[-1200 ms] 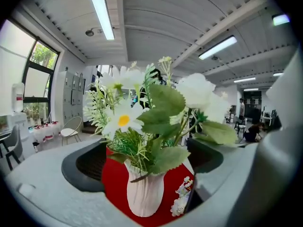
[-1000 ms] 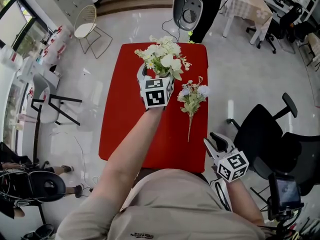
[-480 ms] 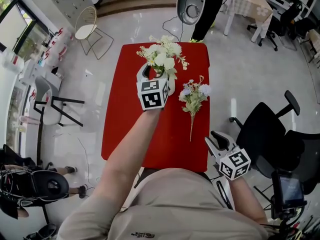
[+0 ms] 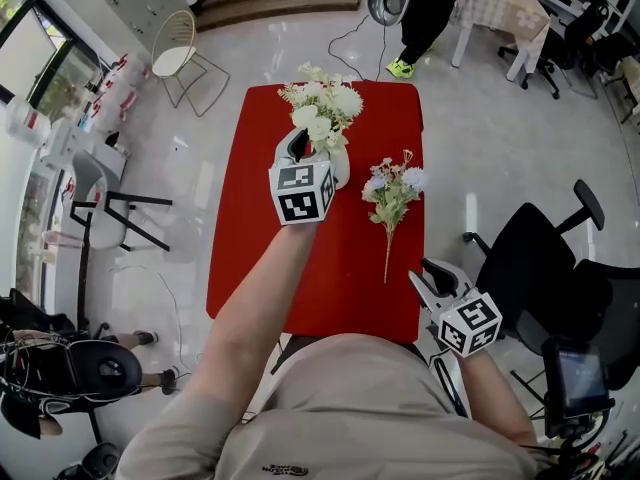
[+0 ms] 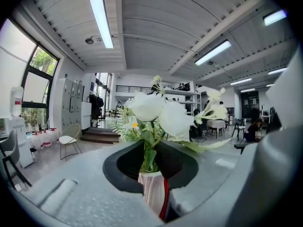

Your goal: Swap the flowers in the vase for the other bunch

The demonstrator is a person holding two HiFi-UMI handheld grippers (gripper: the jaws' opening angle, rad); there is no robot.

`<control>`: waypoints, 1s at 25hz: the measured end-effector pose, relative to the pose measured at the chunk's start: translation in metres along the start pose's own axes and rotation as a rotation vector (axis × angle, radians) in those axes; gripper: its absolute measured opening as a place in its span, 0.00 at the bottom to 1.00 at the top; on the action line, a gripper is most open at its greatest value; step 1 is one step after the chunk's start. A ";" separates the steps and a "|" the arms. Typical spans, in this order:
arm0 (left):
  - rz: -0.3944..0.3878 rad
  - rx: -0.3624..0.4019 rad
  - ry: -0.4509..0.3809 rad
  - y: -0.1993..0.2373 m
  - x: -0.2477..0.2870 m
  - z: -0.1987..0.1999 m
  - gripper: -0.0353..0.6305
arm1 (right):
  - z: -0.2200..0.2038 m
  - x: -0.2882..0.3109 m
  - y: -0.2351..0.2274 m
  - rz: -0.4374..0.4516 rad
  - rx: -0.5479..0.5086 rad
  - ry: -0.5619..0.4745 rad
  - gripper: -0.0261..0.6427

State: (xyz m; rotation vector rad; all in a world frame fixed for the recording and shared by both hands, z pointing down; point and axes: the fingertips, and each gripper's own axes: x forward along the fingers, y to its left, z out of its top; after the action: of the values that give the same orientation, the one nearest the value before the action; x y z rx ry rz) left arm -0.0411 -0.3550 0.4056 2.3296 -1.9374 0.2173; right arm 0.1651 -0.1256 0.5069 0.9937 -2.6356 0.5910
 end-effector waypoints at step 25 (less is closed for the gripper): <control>-0.049 -0.042 -0.162 0.014 -0.029 0.040 0.10 | -0.004 0.004 0.007 0.003 -0.015 0.011 0.24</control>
State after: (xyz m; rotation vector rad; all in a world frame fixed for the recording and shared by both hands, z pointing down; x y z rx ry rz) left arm -0.0579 -0.3361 0.3614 2.4323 -1.9304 -0.0169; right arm 0.1574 -0.1214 0.5099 0.9793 -2.6286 0.5752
